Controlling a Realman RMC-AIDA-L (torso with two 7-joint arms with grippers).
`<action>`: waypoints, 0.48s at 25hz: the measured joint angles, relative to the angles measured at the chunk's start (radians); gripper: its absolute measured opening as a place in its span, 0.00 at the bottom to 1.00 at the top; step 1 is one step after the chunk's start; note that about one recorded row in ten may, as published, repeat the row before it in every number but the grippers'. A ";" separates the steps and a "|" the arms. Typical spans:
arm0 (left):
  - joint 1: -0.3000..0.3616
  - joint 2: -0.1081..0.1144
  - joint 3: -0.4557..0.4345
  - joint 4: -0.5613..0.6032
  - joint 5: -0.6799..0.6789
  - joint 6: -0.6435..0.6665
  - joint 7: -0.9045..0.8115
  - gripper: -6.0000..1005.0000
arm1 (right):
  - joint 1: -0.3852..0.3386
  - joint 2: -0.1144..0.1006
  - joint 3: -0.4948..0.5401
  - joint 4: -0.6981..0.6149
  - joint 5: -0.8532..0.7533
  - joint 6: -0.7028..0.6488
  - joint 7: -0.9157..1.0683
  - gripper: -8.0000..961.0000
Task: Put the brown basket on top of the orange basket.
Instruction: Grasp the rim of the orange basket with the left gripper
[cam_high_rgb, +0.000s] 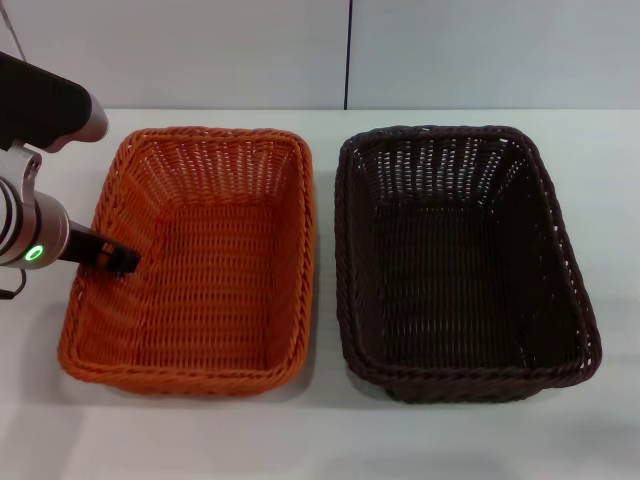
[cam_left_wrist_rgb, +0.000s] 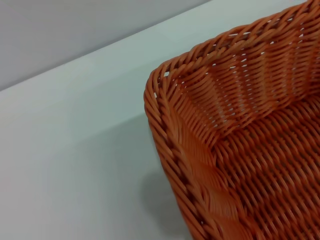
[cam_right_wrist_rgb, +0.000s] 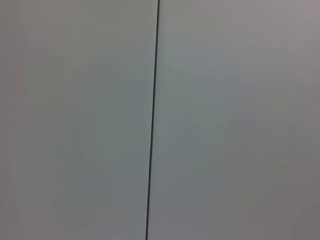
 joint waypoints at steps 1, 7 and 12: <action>0.000 0.000 0.000 -0.001 0.000 -0.002 0.002 0.62 | -0.001 0.000 0.000 0.000 0.000 0.000 0.000 0.72; 0.003 0.000 0.001 -0.018 0.000 -0.005 0.055 0.40 | -0.004 0.002 0.000 -0.003 0.000 0.000 0.000 0.72; 0.010 0.000 -0.005 -0.049 0.000 -0.006 0.098 0.38 | -0.005 0.003 0.001 -0.005 0.000 0.001 0.000 0.72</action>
